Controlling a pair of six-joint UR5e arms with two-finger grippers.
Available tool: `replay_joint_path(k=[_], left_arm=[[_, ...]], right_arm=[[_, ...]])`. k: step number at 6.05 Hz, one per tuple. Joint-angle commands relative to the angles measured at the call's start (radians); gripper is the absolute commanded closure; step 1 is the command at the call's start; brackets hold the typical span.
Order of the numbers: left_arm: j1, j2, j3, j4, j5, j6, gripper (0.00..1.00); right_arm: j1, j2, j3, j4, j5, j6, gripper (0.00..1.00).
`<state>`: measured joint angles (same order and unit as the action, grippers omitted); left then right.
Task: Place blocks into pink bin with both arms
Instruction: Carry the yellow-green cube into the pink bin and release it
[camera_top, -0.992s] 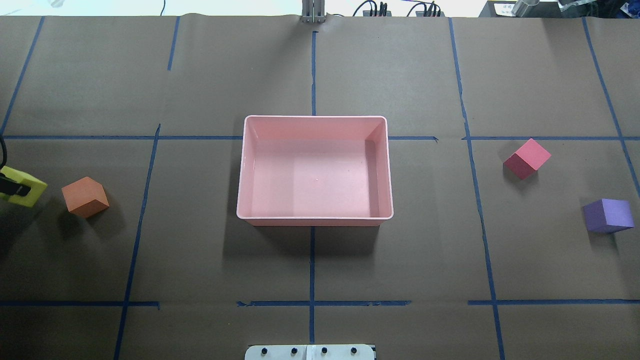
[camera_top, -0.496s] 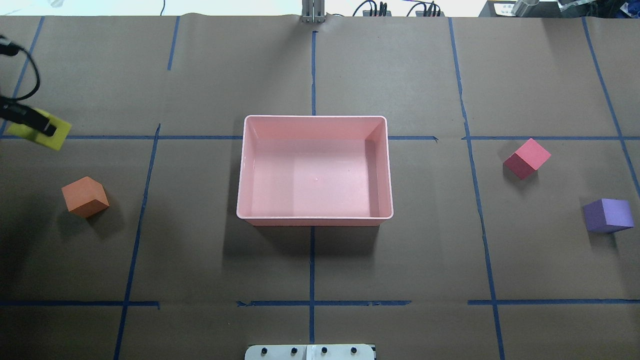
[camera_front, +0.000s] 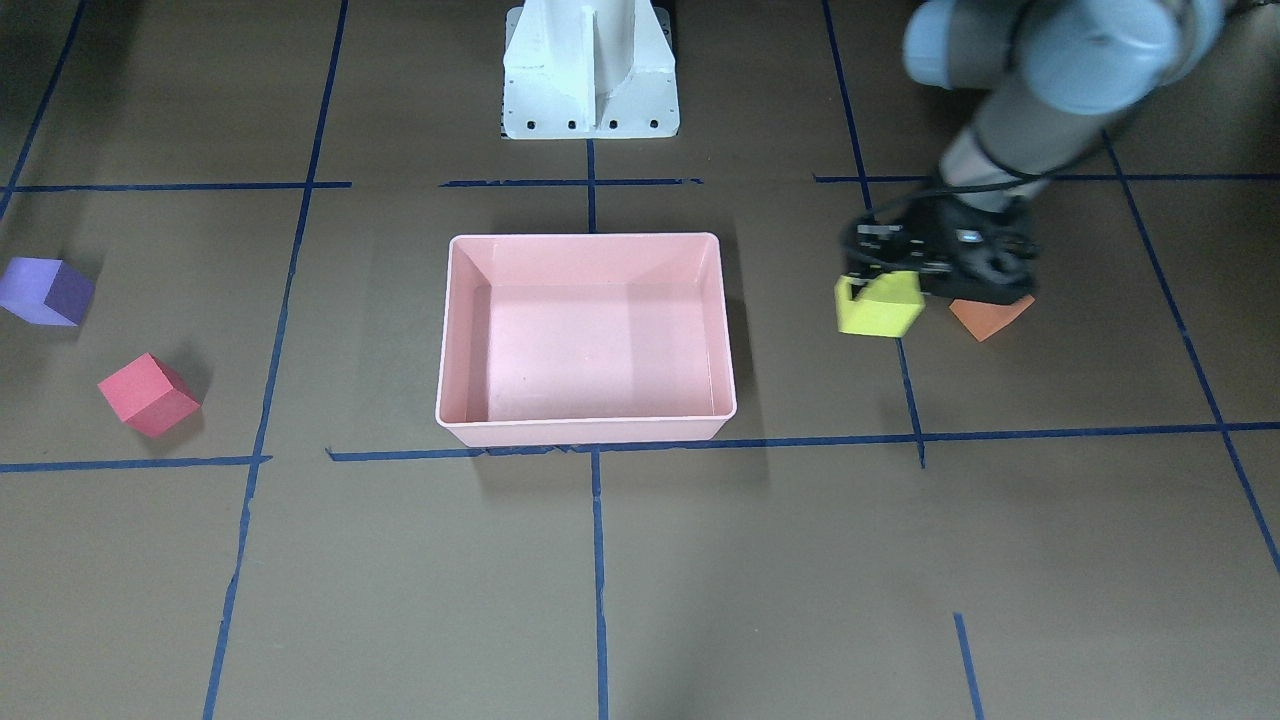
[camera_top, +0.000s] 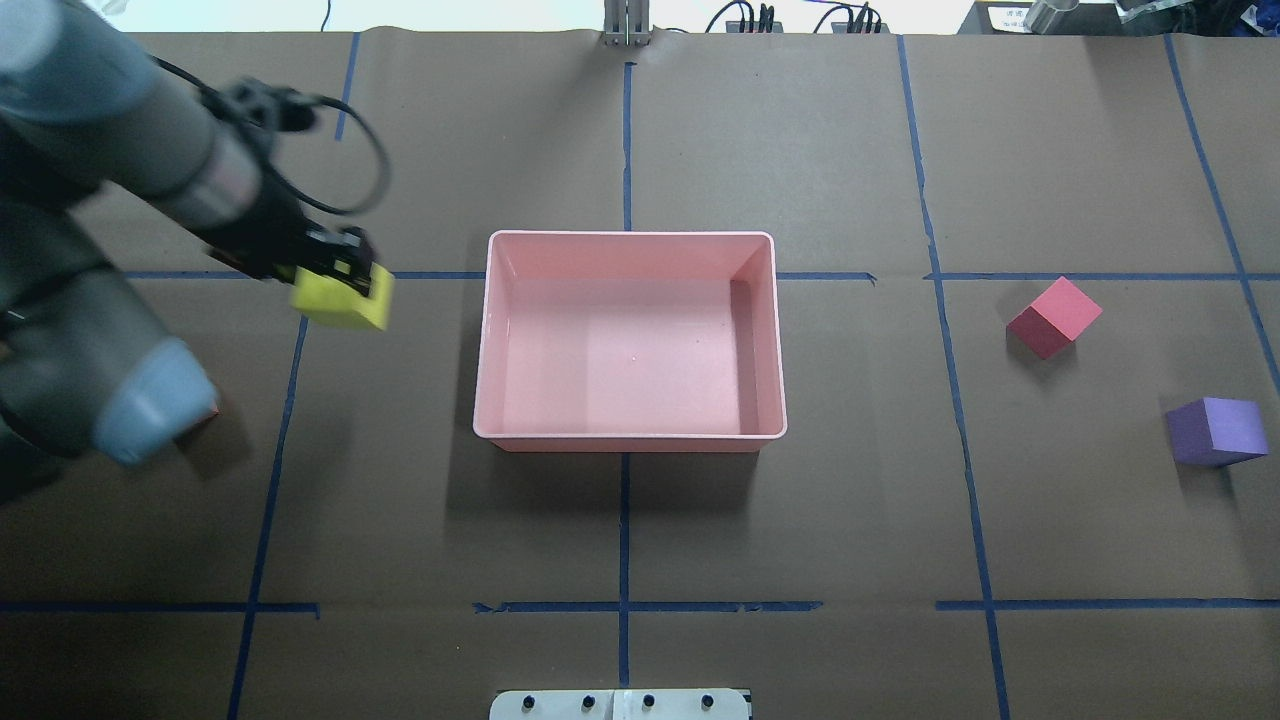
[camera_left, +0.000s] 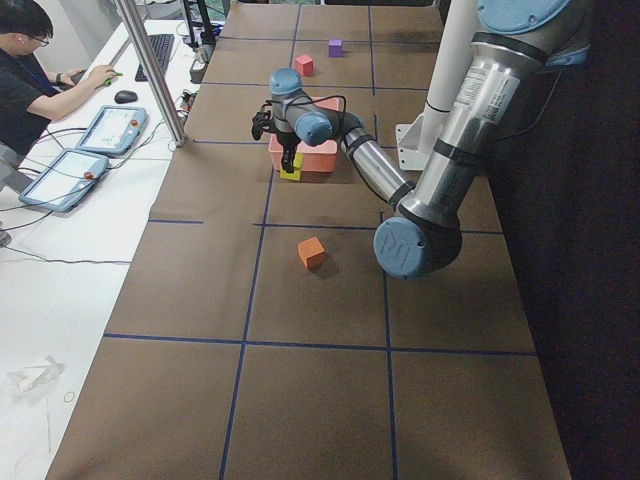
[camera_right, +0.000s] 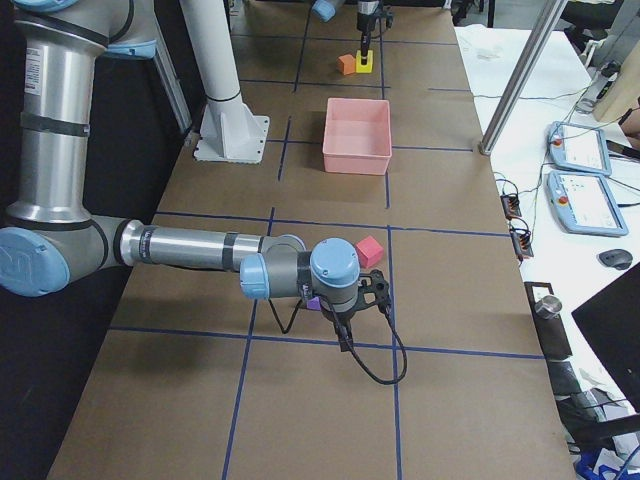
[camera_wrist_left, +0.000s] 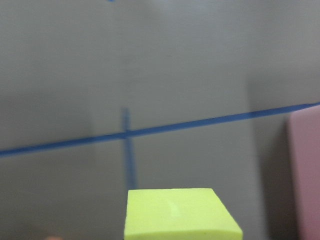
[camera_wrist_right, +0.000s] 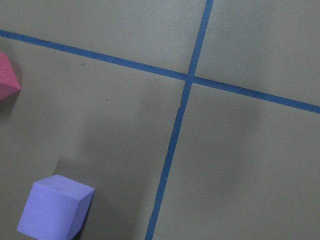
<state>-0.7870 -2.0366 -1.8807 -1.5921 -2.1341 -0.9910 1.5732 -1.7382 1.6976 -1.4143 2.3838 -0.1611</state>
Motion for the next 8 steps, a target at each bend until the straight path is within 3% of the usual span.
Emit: replay_joint_path(k=[1, 2, 3, 5, 8], left_arm=[[0.146, -0.159, 0.015, 0.067, 0.082, -0.208, 0.65], [0.158, -0.227, 0.017, 0.154, 0.085, -0.215, 0.49], [0.158, -0.232, 0.028, 0.156, 0.109, -0.213, 0.00], [0.149, -0.272, 0.089, 0.158, 0.117, -0.230, 0.00], [0.138, -0.188, 0.027, 0.156, 0.112, -0.124, 0.00]], right_arm=[[-0.004, 0.000, 0.001, 0.000, 0.000, 0.000, 0.00], [-0.004, 0.000, -0.002, 0.000, 0.000, 0.000, 0.00], [-0.004, 0.000, 0.001, -0.002, 0.003, 0.000, 0.00], [-0.018, 0.044, 0.002, 0.000, 0.009, 0.005, 0.00], [-0.184, 0.173, 0.019, 0.012, 0.028, 0.002, 0.00]])
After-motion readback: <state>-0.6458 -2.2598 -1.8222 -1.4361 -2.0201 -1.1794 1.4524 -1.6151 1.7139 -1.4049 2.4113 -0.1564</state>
